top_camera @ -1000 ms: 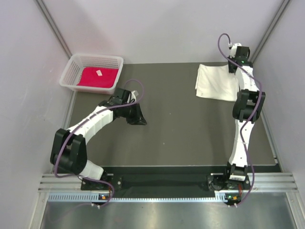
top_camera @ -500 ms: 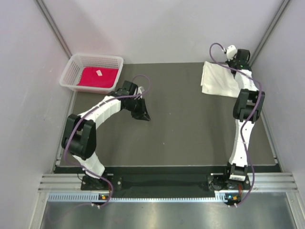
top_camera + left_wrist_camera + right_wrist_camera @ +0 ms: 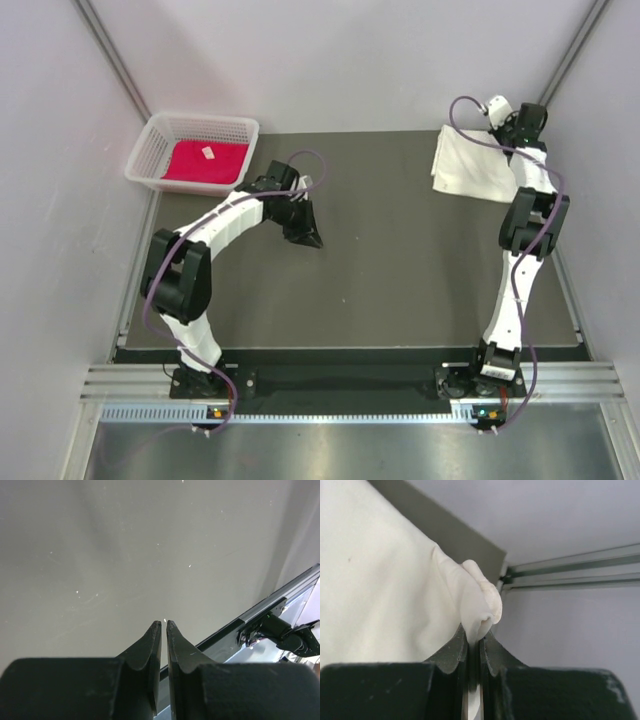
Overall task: Fold and stack the t-shirts
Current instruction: Neatly place the folded tshirt to the corner
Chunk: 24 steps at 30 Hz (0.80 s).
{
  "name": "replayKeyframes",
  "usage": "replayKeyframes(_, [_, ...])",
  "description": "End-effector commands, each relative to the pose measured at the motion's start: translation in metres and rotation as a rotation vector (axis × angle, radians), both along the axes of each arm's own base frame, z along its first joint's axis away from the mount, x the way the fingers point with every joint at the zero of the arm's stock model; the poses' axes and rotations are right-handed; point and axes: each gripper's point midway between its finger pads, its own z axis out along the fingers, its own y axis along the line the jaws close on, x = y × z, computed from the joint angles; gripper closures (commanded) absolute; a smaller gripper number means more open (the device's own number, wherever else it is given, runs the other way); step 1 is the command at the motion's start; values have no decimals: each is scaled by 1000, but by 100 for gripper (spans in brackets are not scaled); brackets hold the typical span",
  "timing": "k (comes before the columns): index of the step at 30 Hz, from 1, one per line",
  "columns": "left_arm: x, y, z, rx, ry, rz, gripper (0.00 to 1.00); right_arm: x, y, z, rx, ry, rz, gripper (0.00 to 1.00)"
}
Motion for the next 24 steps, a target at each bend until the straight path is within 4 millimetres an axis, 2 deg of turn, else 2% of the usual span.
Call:
replayKeyframes(1, [4,-3,6,3,-14,-33,86,31,-10,69,-55,-230,41,100])
replayKeyframes(7, [8,-3,2,15,1,-41,86,49,-1,76,1,-344,90,100])
replayKeyframes(12, [10,-4,-2,18,9,-45,86,53,5,66,10,-348,131,100])
replayKeyframes(16, [10,-5,-6,20,16,-50,86,57,1,69,18,-385,125,100])
replayKeyframes(18, [10,-5,-6,19,16,-51,86,57,-7,68,23,-400,74,100])
replayKeyframes(19, [10,-5,-5,19,14,-52,86,58,-10,74,60,-438,36,65])
replayKeyframes(20, [10,-4,-5,21,14,-50,86,57,-13,78,65,-451,5,44])
replayKeyframes(21, [10,-4,-5,21,11,-51,86,54,-23,81,54,-463,-62,17])
replayKeyframes(22, [10,-4,-4,19,9,-50,86,53,-26,86,65,-481,-97,2])
replayKeyframes(24, [10,-5,-2,12,4,-41,86,47,-35,101,85,-504,-166,0])
